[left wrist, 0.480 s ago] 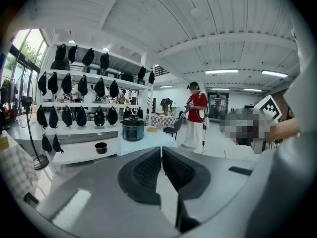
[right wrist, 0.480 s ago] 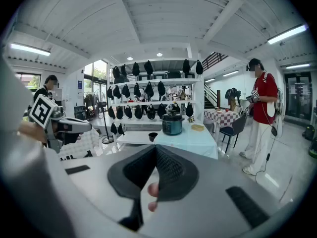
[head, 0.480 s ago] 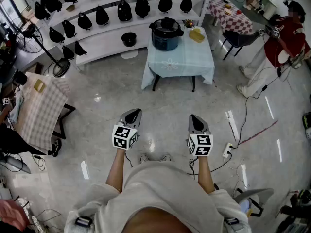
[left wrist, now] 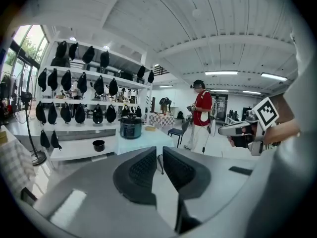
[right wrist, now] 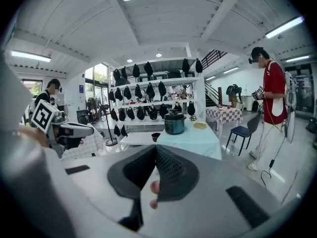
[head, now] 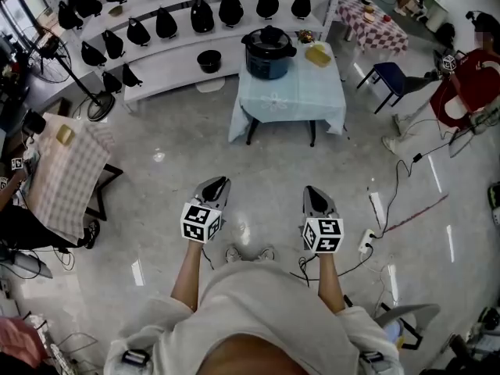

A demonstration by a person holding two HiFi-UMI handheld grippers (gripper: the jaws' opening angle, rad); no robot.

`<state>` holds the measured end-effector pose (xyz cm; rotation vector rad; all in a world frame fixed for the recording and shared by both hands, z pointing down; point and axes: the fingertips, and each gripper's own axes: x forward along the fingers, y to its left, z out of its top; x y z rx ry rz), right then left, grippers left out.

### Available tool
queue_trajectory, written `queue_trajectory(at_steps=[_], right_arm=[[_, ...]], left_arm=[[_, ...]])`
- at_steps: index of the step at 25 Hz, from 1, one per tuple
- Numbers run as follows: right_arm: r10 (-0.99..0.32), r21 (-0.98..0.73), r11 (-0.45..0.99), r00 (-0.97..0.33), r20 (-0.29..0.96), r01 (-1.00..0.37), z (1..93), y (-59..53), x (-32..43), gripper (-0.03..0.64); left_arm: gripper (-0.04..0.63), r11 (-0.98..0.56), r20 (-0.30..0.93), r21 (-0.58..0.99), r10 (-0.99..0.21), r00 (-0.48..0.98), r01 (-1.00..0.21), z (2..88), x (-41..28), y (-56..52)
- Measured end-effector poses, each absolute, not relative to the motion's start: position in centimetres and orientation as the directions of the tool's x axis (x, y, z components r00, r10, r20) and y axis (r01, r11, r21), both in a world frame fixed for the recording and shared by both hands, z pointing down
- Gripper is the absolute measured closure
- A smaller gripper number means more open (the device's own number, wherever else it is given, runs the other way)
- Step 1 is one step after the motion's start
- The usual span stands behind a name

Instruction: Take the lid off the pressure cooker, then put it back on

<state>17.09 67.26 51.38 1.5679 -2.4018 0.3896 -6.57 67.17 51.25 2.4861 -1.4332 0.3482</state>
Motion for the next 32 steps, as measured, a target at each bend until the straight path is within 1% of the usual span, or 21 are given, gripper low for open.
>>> queue_trajectory(at_steps=[1,2,3,5,7,11,24,32], right_arm=[[-0.846,-0.100,0.399,-0.408,0.343,-0.912,51.4,67.5,16.9,0.615],[-0.837,-0.111,0.416,-0.427,0.341,-0.903,51.5,67.7,16.7,0.580],[-0.829,-0.118,0.431,-0.444,0.339,-0.895,51.5,67.9,16.5,0.508],[-0.821,-0.121,0.448,-0.461,0.338,-0.886,51.8,68.1,16.3,0.387],[-0.813,-0.123,0.457,-0.470,0.342,-0.881,52.1,68.3,16.4,0.344],[-0.804,-0.126,0.464,-0.477,0.355,-0.877,52.5,68.7,16.9,0.337],[-0.792,-0.128,0.467,-0.479,0.380,-0.875,53.8,69.0,21.3,0.339],[-0.792,-0.129,0.458,-0.469,0.391,-0.880,54.6,66.1,22.2,0.339]], left_arm=[[0.572,-0.486,0.327,0.101,-0.808,0.490,-0.868,51.4,-6.5,67.4],[0.522,-0.490,0.329,0.104,-0.804,0.494,-0.866,51.6,-6.4,67.6],[0.449,-0.495,0.334,0.106,-0.800,0.499,-0.863,51.8,-6.2,67.7],[0.350,-0.505,0.338,0.105,-0.792,0.509,-0.857,52.2,-5.6,68.1],[0.325,-0.511,0.337,0.106,-0.788,0.515,-0.853,52.5,-5.1,68.4],[0.308,-0.515,0.345,0.115,-0.781,0.521,-0.849,52.8,-3.8,68.8],[0.308,-0.505,0.362,0.123,-0.779,0.512,-0.854,53.9,0.7,69.3],[0.308,-0.506,0.363,0.128,-0.777,0.515,-0.853,54.3,2.0,66.1]])
